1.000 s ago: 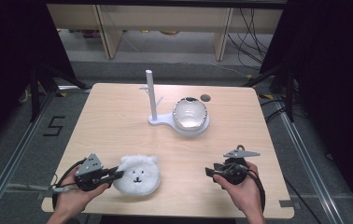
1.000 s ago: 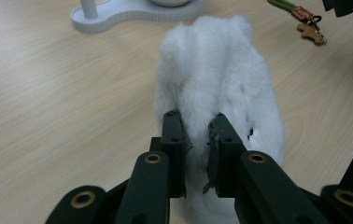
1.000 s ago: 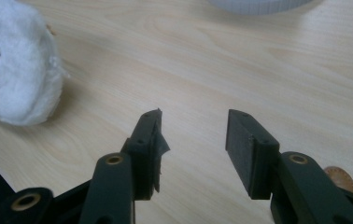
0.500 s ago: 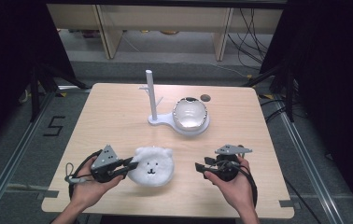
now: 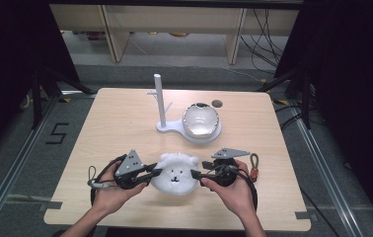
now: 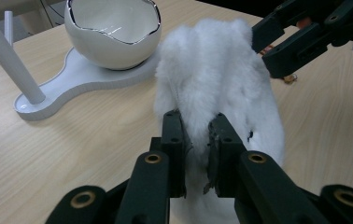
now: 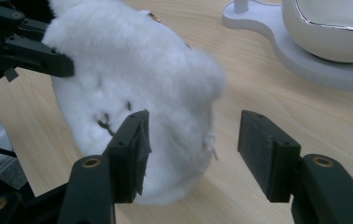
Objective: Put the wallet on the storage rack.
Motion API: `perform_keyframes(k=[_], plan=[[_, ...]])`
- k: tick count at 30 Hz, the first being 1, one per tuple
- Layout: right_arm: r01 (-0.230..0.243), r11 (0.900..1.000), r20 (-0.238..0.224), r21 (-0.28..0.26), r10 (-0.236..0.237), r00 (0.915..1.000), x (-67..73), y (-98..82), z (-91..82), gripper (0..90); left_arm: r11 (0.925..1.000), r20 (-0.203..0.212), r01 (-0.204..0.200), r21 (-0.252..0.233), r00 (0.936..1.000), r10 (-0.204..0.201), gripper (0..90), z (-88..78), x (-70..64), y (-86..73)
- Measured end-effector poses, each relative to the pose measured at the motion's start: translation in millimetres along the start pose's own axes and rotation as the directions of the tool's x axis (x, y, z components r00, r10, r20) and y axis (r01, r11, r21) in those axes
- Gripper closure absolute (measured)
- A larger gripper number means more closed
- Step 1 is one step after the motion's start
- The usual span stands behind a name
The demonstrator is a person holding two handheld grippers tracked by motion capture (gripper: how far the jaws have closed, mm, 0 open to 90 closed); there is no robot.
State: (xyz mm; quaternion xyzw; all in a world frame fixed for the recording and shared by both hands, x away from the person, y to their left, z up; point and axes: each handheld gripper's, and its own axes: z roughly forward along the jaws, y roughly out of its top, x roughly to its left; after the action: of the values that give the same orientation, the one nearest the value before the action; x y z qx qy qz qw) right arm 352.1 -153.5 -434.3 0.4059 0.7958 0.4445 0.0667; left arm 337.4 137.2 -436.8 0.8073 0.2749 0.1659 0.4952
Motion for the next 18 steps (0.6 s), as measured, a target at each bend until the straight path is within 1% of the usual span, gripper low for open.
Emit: perform_keyframes(k=[1,2,3,4,5,6,7,8,9,10,11,12,13,14,15,16,17,18], plan=[[-0.021,1.0,-0.003,0.007,0.021,0.9998,1.7,0.4,1.3,43.4,1.0,-0.001,-0.001,-0.006,1.0,0.001,78.7,0.3,-0.8,0.6],[-0.002,1.0,0.002,0.01,0.002,1.0,0.3,1.2,2.6,43.6,0.9999,0.0,-0.005,-0.011,1.0,0.005,78.8,0.3,-1.3,1.3],[-0.034,0.999,-0.002,0.022,0.034,0.9994,2.8,1.3,3.3,44.7,0.9998,0.005,-0.005,-0.019,1.0,0.005,78.7,0.7,-2.0,2.0],[0.0,1.0,-0.002,0.007,0.0,1.0,0.6,1.5,6.0,46.2,0.9997,0.01,-0.006,-0.024,0.9999,0.006,78.7,1.0,-2.5,2.5],[0.0,1.0,-0.002,0.007,0.0,1.0,0.6,1.5,6.0,46.2,0.9997,0.01,-0.006,-0.024,0.9999,0.006,78.7,1.0,-2.5,2.5],[0.031,0.999,-0.006,0.011,-0.031,0.9995,0.4,2.4,6.6,53.0,0.9995,0.005,-0.015,-0.026,0.9999,0.015,78.7,0.9,-3.5,3.5],[0.044,0.999,0.0,0.009,-0.044,0.999,1.0,2.5,6.8,57.5,0.9995,0.004,-0.015,-0.029,0.9999,0.016,78.7,0.9,-3.7,3.6],[0.041,0.999,-0.01,0.003,-0.041,0.9991,2.5,1.8,8.1,61.8,0.9993,0.0,-0.017,-0.033,0.9999,0.017,78.6,0.6,-3.8,3.5],[0.048,0.999,-0.014,0.013,-0.048,0.9988,2.7,1.9,7.6,65.4,0.9993,-0.003,-0.018,-0.034,0.9998,0.018,78.6,0.3,-3.5,3.4],[0.074,0.997,-0.008,0.003,-0.074,0.9972,0.6,1.8,7.4,68.6,0.9992,0.001,-0.013,-0.038,0.9999,0.013,78.5,0.2,-3.3,3.1],[0.057,0.998,-0.016,0.004,-0.057,0.9982,2.9,1.4,5.9,71.4,0.9992,0.001,-0.013,-0.038,0.9999,0.013,78.4,0.2,-3.3,3.1],[0.088,0.996,-0.013,-0.013,-0.088,0.996,1.0,1.4,5.9,73.3,0.999,0.004,-0.004,-0.044,1.0,0.005,78.1,0.3,-2.7,2.6],[0.088,0.996,-0.013,-0.013,-0.088,0.996,1.0,1.4,5.9,73.3,0.999,0.004,-0.004,-0.044,1.0,0.005,77.7,0.3,-2.7,2.6],[0.1,0.995,0.004,-0.017,-0.1,0.995,3.9,1.5,4.3,75.4,0.9985,0.003,-0.003,-0.054,1.0,0.003,76.8,1.3,-1.8,1.9],[0.129,0.991,0.014,-0.024,-0.129,0.9916,4.1,1.9,3.4,76.1,0.9984,0.002,-0.005,-0.057,1.0,0.005,75.3,2.0,-0.9,1.6],[0.136,0.99,0.022,-0.028,-0.136,0.9905,5.6,2.1,1.8,76.7,0.9981,0.003,0.001,-0.062,1.0,-0.001,73.0,2.2,0.3,1.3],[0.153,0.988,0.046,-0.033,-0.151,0.9874,7.3,2.1,0.2,77.0,0.9972,0.001,0.007,-0.074,1.0,-0.007,70.7,2.4,1.8,1.0],[0.168,0.985,0.05,-0.044,-0.166,0.9849,6.9,2.8,-0.6,77.4,0.9968,-0.001,0.009,-0.079,1.0,-0.01,67.3,2.1,3.5,0.9]])
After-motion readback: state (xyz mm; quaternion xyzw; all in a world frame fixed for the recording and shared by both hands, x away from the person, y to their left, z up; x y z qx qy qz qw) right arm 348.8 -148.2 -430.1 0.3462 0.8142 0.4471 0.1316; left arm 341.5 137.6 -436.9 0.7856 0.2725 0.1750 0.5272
